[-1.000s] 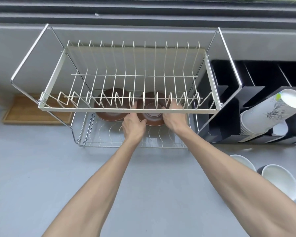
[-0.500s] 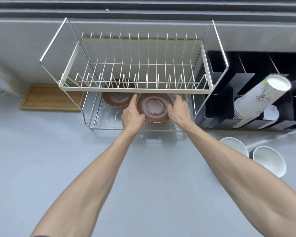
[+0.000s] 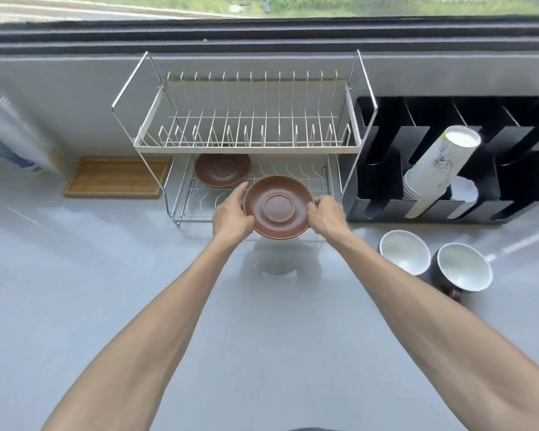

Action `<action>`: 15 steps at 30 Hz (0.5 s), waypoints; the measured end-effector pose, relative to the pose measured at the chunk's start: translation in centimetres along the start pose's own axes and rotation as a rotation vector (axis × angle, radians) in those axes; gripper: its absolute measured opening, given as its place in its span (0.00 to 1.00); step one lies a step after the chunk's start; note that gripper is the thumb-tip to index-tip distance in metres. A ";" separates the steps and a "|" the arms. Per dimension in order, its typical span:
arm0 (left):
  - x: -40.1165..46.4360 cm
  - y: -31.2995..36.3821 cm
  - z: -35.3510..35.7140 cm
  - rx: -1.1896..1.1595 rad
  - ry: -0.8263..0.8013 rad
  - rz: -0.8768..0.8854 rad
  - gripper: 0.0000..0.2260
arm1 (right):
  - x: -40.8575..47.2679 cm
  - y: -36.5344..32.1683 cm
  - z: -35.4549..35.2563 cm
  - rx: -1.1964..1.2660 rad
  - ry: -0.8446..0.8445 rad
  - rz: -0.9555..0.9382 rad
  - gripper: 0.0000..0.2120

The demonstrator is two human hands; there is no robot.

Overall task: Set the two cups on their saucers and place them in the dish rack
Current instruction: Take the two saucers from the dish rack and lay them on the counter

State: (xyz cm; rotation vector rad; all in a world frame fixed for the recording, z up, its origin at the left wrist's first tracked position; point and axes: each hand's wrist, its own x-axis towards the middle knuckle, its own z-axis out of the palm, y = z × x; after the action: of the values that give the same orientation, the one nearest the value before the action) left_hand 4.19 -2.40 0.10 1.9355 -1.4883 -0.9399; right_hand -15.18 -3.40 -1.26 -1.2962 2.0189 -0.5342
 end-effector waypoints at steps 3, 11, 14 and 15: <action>-1.8 0.2 -0.3 0.003 -0.010 -0.008 0.37 | -1.9 0.9 -0.4 0.030 0.006 -0.007 0.14; -6.3 -0.3 1.8 -0.200 -0.083 -0.096 0.19 | -6.6 5.0 -1.9 0.067 0.023 -0.016 0.12; -8.3 -0.6 3.0 -0.298 -0.099 -0.127 0.22 | -8.6 7.4 -2.5 0.069 0.037 -0.007 0.11; -9.1 -0.7 3.5 -0.318 -0.117 -0.137 0.22 | -9.4 8.3 -2.8 0.081 0.039 0.013 0.12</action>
State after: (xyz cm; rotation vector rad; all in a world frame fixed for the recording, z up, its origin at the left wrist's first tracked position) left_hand 0.46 6.56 -0.74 1.7903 -1.1919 -1.2854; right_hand -19.81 8.60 -1.80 -1.2331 2.0151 -0.6332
